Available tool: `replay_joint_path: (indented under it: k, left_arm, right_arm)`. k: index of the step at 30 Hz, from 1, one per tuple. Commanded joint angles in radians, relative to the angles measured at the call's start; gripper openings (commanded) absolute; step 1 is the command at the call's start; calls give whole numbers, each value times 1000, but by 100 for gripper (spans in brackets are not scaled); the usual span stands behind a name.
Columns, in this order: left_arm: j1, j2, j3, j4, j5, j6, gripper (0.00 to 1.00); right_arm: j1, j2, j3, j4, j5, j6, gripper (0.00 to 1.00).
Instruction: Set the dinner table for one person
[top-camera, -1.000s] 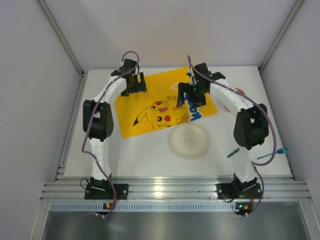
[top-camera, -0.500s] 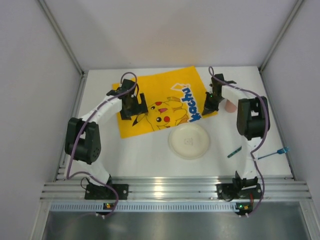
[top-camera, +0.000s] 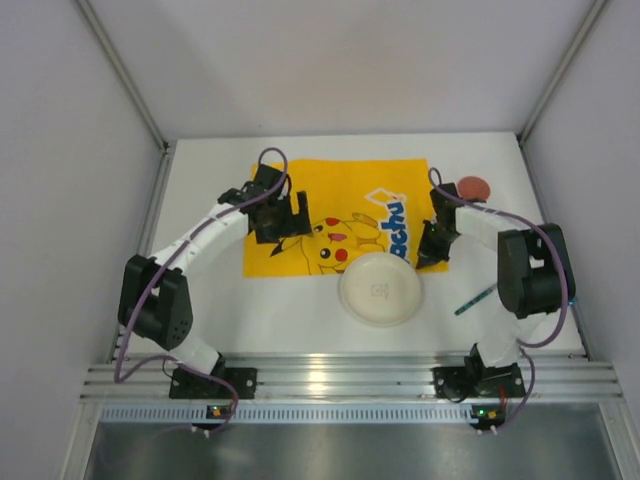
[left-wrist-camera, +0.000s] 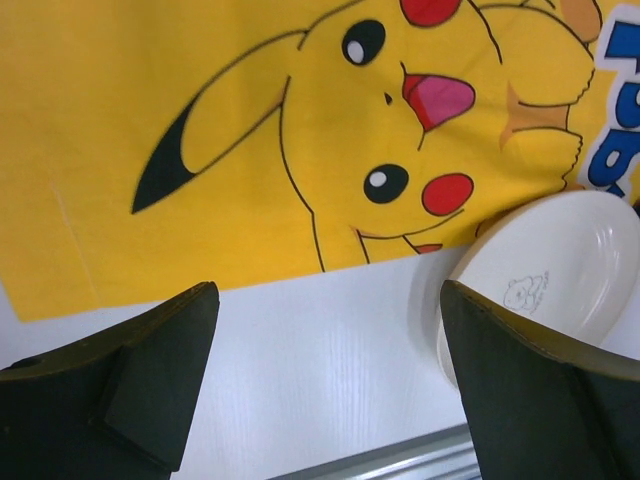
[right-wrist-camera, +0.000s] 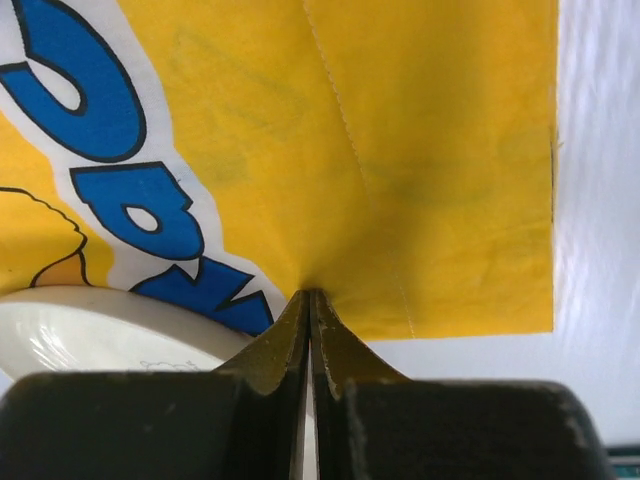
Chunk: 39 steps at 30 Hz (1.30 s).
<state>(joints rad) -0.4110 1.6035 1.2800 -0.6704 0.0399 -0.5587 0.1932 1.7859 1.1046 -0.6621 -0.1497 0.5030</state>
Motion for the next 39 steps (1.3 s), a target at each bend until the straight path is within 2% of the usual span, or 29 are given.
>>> replay_joint_path:
  k: [1, 2, 7, 13, 14, 15, 16, 17, 20, 23, 24, 25, 26, 27, 28, 29, 31, 33, 35, 39]
  left_arm:
    - [-86, -39, -68, 60, 104, 5, 97]
    - [-133, -40, -83, 77, 124, 0, 98]
    - [-225, 2, -179, 187, 228, -78, 96]
    - [-321, 102, -140, 190, 262, -70, 94]
    - [-339, 113, -139, 184, 265, -67, 95]
    - [-347, 134, -140, 187, 279, -67, 94]
    - [-354, 145, -143, 193, 282, -69, 94]
    - [-374, 166, -146, 201, 285, -72, 93]
    - [-414, 219, -121, 207, 264, -75, 93]
    - [-430, 269, -91, 198, 247, -79, 88]
    - [-431, 277, -85, 198, 245, -79, 86]
    - [-433, 283, -81, 193, 241, -79, 64]
    - [-434, 283, -73, 190, 238, -79, 53]
    - [-434, 279, -70, 187, 236, -79, 39]
    - [-433, 271, -65, 171, 233, -79, 12]
    - [-434, 248, -54, 158, 227, -76, 0]
    - [-433, 221, -39, 112, 227, -75, 0]
    - [-427, 175, -4, 71, 207, -64, 0]
    - [-411, 136, 40, 28, 190, -47, 0]
    - [-303, 137, 146, 19, 213, -1, 0]
  right_arm:
    - [21, -80, -120, -64, 85, 54, 0]
    - [25, -91, -149, -56, 79, 54, 0]
    - [31, -86, -158, -31, 72, 28, 0]
    - [31, -83, -94, -59, 105, -9, 1]
    - [31, -83, -71, -74, 110, -14, 4]
    - [32, -85, -60, -77, 114, -26, 19]
    - [32, -88, -51, -79, 117, -32, 27]
    - [31, -88, -34, -80, 119, -40, 40]
    - [31, -79, 9, -83, 118, -60, 51]
    - [31, -80, 55, -105, 107, -75, 54]
    - [31, -89, 64, -116, 102, -81, 55]
    - [34, -101, 72, -134, 87, -83, 56]
    - [34, -136, 86, -143, 79, -84, 56]
    - [32, -160, 92, -151, 70, -89, 56]
    - [34, -186, 100, -175, 62, -89, 57]
    - [34, -238, 122, -189, 62, -89, 59]
    - [32, -288, 153, -237, 94, -95, 61]
    - [26, -342, 231, -286, 219, -83, 67]
    - [8, -356, 314, -333, 266, -80, 72]
    - [-34, -275, 444, -373, 318, -95, 76]
